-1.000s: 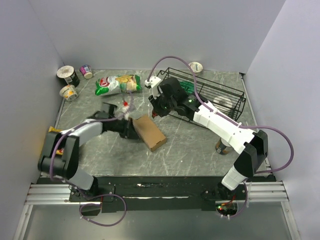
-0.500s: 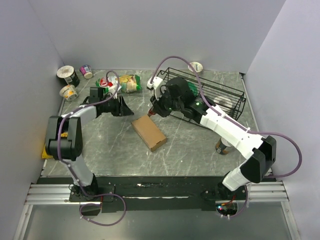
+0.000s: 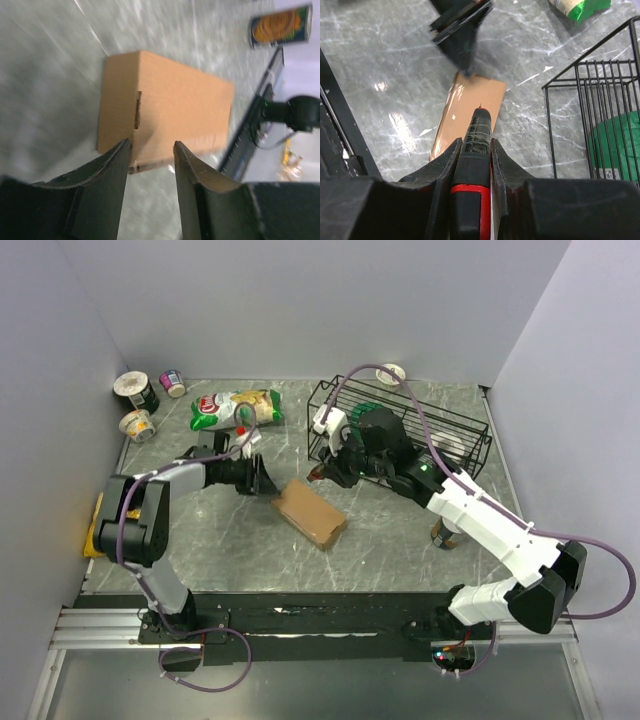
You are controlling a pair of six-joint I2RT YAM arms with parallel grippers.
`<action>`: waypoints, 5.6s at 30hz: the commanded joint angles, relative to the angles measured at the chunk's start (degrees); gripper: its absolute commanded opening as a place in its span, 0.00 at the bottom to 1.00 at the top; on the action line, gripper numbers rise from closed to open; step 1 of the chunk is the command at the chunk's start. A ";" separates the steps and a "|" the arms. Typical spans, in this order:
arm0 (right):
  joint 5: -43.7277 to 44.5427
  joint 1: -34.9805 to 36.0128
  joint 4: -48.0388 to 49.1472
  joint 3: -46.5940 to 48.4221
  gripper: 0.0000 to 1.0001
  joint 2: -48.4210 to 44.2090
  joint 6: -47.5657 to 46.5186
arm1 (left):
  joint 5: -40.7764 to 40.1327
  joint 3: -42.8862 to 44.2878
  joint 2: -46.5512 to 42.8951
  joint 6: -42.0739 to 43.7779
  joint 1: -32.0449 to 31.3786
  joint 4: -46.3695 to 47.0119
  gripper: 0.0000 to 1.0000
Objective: Unpack the express box
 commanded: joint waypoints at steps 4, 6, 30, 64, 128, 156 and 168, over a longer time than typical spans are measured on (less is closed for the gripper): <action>-1.81 -0.22 1.59 -1.75 0.00 -3.98 -2.37 | -0.65 -6.25 -10.96 -2.95 -1.62 -7.39 0.45; -5.74 -0.13 0.45 -2.19 0.00 -4.77 -4.83 | -2.84 -6.17 -13.59 -2.07 -1.53 -10.12 0.45; 16.02 17.00 16.79 -9.14 0.00 4.44 10.63 | -1.17 3.85 2.91 2.51 -3.46 -6.78 0.40; 18.49 18.50 29.97 -13.18 0.00 11.75 13.80 | -5.75 4.90 9.25 -0.31 -3.55 -7.58 0.35; 18.66 18.76 26.11 -12.39 0.00 14.74 7.99 | -6.10 5.61 11.80 -1.36 -3.46 -7.84 0.32; 19.72 17.88 10.73 -14.50 0.00 6.04 11.51 | -8.56 5.43 12.06 -0.48 -3.46 -7.84 0.28; 19.45 17.88 6.33 -19.06 0.00 0.15 10.37 | -8.56 6.05 12.41 1.80 -3.46 -8.54 0.27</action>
